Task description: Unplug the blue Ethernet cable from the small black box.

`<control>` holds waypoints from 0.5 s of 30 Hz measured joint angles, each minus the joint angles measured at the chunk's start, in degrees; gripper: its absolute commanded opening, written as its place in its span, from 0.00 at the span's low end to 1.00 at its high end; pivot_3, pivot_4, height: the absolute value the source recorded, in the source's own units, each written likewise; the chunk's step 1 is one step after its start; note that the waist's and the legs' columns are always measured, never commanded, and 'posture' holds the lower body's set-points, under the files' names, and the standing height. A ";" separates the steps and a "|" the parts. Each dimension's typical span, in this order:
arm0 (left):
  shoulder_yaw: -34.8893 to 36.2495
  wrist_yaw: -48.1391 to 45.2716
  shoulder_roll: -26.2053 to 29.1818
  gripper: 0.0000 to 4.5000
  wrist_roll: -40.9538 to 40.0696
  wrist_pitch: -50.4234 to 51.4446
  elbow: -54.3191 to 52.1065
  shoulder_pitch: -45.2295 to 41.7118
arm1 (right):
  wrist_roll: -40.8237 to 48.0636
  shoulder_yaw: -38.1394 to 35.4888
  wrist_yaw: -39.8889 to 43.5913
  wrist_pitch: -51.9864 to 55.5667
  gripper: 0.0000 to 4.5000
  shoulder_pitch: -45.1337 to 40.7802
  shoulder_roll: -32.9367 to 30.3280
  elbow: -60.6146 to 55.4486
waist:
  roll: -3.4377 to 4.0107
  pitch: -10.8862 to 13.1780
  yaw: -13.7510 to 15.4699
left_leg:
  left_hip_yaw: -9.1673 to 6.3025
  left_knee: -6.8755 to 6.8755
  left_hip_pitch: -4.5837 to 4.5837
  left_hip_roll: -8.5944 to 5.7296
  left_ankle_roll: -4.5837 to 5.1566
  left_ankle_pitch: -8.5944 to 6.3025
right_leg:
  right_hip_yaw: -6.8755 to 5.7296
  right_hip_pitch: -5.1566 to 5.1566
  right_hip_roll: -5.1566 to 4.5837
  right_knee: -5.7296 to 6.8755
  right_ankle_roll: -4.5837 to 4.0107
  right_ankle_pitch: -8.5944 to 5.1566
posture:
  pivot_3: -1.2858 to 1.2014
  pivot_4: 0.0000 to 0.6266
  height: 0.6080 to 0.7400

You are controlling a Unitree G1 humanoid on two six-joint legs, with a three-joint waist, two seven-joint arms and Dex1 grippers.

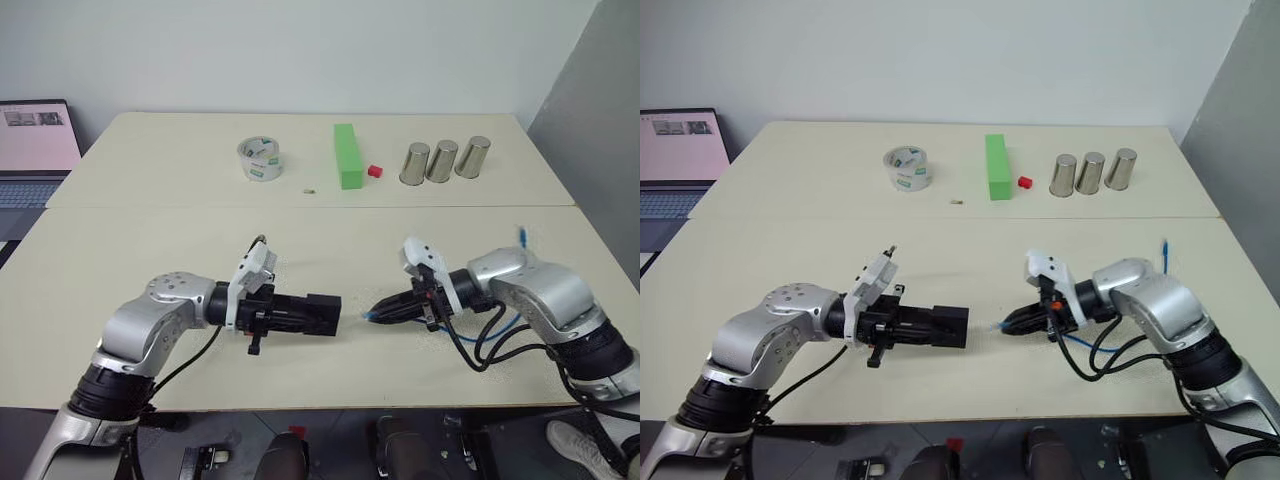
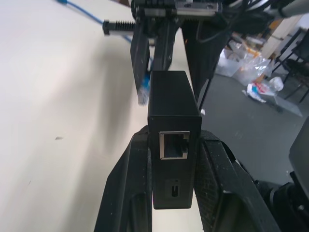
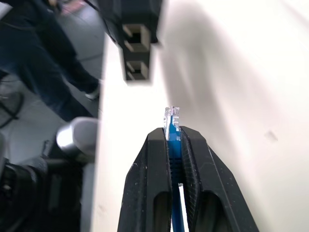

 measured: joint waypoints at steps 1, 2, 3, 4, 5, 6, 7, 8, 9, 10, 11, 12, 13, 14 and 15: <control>0.01 -0.02 0.23 0.17 0.27 -0.17 0.04 0.11 | -0.32 0.00 0.01 -0.70 0.00 0.20 -0.12 0.51 | 0.00 0.00 0.00 | 0.00 -0.01 0.00 0.00 0.00 0.00 | 0.00 0.00 0.00 0.00 0.00 0.00 | 0.52 0.24 1.00; 0.02 0.03 0.25 0.17 0.68 -0.33 0.12 0.24 | -1.01 -0.04 -0.16 -1.56 0.00 0.24 -0.07 1.41 | 0.00 0.00 0.00 | 0.01 -0.01 0.00 0.00 0.00 0.00 | 0.01 0.00 0.00 0.00 0.00 0.00 | 0.52 0.24 1.00; 0.02 0.11 0.25 0.17 0.85 -0.38 0.28 0.38 | -1.69 -0.13 -0.46 -2.32 0.00 0.27 -0.01 2.31 | 0.00 0.00 0.00 | 0.02 0.00 0.00 0.00 0.00 0.00 | 0.01 -0.01 0.00 0.00 0.00 0.00 | 0.52 0.24 1.00; 0.07 0.28 0.25 0.17 0.99 -0.53 0.37 0.57 | -2.34 -0.23 -1.20 -3.50 0.00 0.22 0.31 3.49 | 0.00 0.00 -0.01 | 0.02 0.00 0.00 0.00 0.00 0.00 | 0.02 0.00 0.00 0.00 0.00 0.00 | 0.52 0.24 1.00; 0.23 0.75 0.12 0.17 1.31 -1.17 0.89 0.70 | -4.29 -1.11 -3.84 -6.70 0.00 -0.32 2.42 6.90 | -0.03 -0.01 -0.15 | 0.04 0.03 0.04 0.02 0.00 0.00 | 0.02 0.02 0.00 0.03 0.00 0.00 | 0.52 0.24 1.00; 0.30 1.33 -0.20 0.17 1.68 -1.55 1.39 0.60 | -6.36 -1.95 -6.60 -9.33 0.00 -1.10 4.35 10.54 | -0.03 0.01 -0.24 | 0.11 0.03 0.02 0.01 0.00 0.00 | 0.06 -0.02 0.00 0.05 0.02 0.02 | 0.52 0.24 1.00; 0.50 2.01 -0.40 0.17 2.01 -2.01 1.82 0.70 | -8.59 -2.72 -9.77 -12.40 0.00 -1.77 5.93 14.54 | -0.02 0.01 -0.20 | 0.11 0.03 0.02 -0.01 0.00 0.00 | 0.09 -0.04 0.00 0.08 0.03 0.03 | 0.52 0.24 1.00; 1.10 3.00 -0.67 0.17 2.29 -2.53 2.23 1.00 | -10.79 -3.64 -13.44 -15.74 0.00 -2.73 7.90 19.04 | -0.03 0.01 -0.21 | 0.09 0.03 0.03 0.01 0.00 0.00 | 0.08 -0.04 0.00 0.09 0.03 0.04 | 0.52 0.24 1.00; 1.53 4.11 -1.36 0.17 2.65 -2.83 2.71 1.01 | -12.94 -4.83 -17.55 -18.82 0.00 -3.82 9.86 23.58 | -0.01 0.02 -0.17 | 0.12 0.04 0.01 0.00 0.00 0.00 | 0.11 -0.07 0.00 0.11 0.03 0.04 | 0.52 0.24 1.00; 1.79 5.09 -1.74 0.17 3.18 -3.29 3.07 1.30 | -15.07 -5.81 -21.66 -22.15 0.00 -4.78 11.66 27.89 | -0.01 0.01 -0.15 | 0.12 0.02 0.01 -0.01 0.00 0.00 | 0.12 -0.07 0.00 0.11 0.03 0.04 | 0.52 0.24 1.00; 1.96 6.10 -2.07 0.17 3.77 -3.99 3.53 1.73 | -17.58 -6.61 -25.87 -25.86 0.08 -5.86 13.44 32.84 | -0.01 0.01 -0.14 | 0.11 0.00 -0.01 0.00 0.00 0.00 | 0.11 -0.09 0.00 0.09 0.02 0.04 | 0.52 0.24 1.00; 1.95 6.60 -2.20 0.17 4.14 -4.23 3.57 2.01 | -18.67 -6.89 -27.62 -27.47 0.16 -5.99 13.94 34.68 | -0.01 0.01 -0.12 | 0.12 -0.02 -0.04 0.00 0.00 0.00 | 0.12 -0.12 0.00 0.10 -0.06 0.08 | 0.52 0.24 1.00; 1.96 7.03 -2.21 0.17 4.59 -4.82 3.75 2.52 | -19.89 -7.28 -29.16 -29.16 0.20 -6.02 14.67 36.99 | -0.01 0.01 -0.11 | 0.11 -0.02 -0.06 0.00 -0.01 0.00 | 0.12 -0.15 0.00 0.10 -0.20 0.15 | 0.52 0.24 1.00; 1.96 7.46 -2.23 0.17 5.00 -5.11 4.01 2.82 | -20.60 -7.40 -30.05 -30.39 0.25 -6.01 15.08 38.95 | -0.01 0.01 -0.08 | 0.12 -0.02 -0.15 -0.01 0.00 0.00 | 0.12 -0.25 -0.01 0.13 -0.28 0.20 | 0.52 0.24 1.00; 2.04 8.27 -2.32 0.17 5.75 -5.71 4.25 3.00 | -21.29 -7.42 -30.14 -31.17 0.29 -5.91 15.29 40.26 | -0.01 0.01 -0.04 | 0.10 -0.02 -0.31 -0.01 -0.01 0.01 | 0.11 -0.37 -0.02 0.12 -0.29 0.21 | 0.52 0.24 1.00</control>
